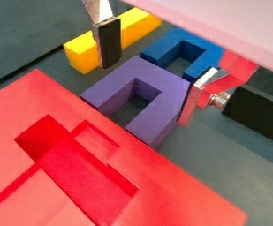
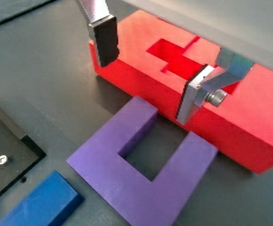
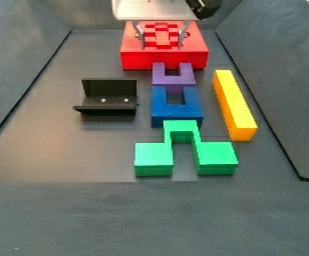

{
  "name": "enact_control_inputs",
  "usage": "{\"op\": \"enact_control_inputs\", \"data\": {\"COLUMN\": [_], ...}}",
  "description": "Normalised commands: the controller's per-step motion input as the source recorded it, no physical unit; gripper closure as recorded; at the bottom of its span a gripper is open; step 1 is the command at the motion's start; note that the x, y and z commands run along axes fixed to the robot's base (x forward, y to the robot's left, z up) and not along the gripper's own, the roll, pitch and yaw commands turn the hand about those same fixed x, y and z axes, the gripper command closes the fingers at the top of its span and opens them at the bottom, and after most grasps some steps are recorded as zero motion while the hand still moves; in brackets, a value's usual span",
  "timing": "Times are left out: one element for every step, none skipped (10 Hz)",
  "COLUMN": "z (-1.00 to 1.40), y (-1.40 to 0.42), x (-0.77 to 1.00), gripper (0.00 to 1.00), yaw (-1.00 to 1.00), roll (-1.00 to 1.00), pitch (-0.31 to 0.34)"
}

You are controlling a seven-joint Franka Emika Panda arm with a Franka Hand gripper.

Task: Pick up the purple object. Move up. Place the purple object on the fixture. Regrasp the purple object. Move to above the board. Insert the purple object.
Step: Pick up the purple object.

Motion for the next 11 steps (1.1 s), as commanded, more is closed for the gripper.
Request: {"op": "enact_control_inputs", "data": {"z": [-0.27,-0.27,-0.29,-0.43,-0.18,-0.31,-0.29,-0.32,-0.39,-0.40,-0.26], "y": [0.00,0.00,0.00,0.00,0.00,0.00,0.00,0.00,0.00,0.00,-0.01], "x": [0.01,0.00,0.07,0.11,0.03,0.05,0.02,0.02,0.14,0.20,0.19], "gripper": [0.00,0.00,0.00,0.00,0.00,0.00,0.00,0.00,0.00,0.00,0.00], "yaw": [0.00,0.00,0.07,0.13,0.11,0.12,0.11,0.11,0.09,0.09,0.09], "roll": [0.01,-0.02,0.00,0.09,0.10,0.05,0.04,0.02,0.00,0.02,0.07], "pitch": [-0.259,-0.324,-0.281,-0.259,-0.153,-0.230,-0.243,-0.273,-0.306,-0.293,-0.256]}}
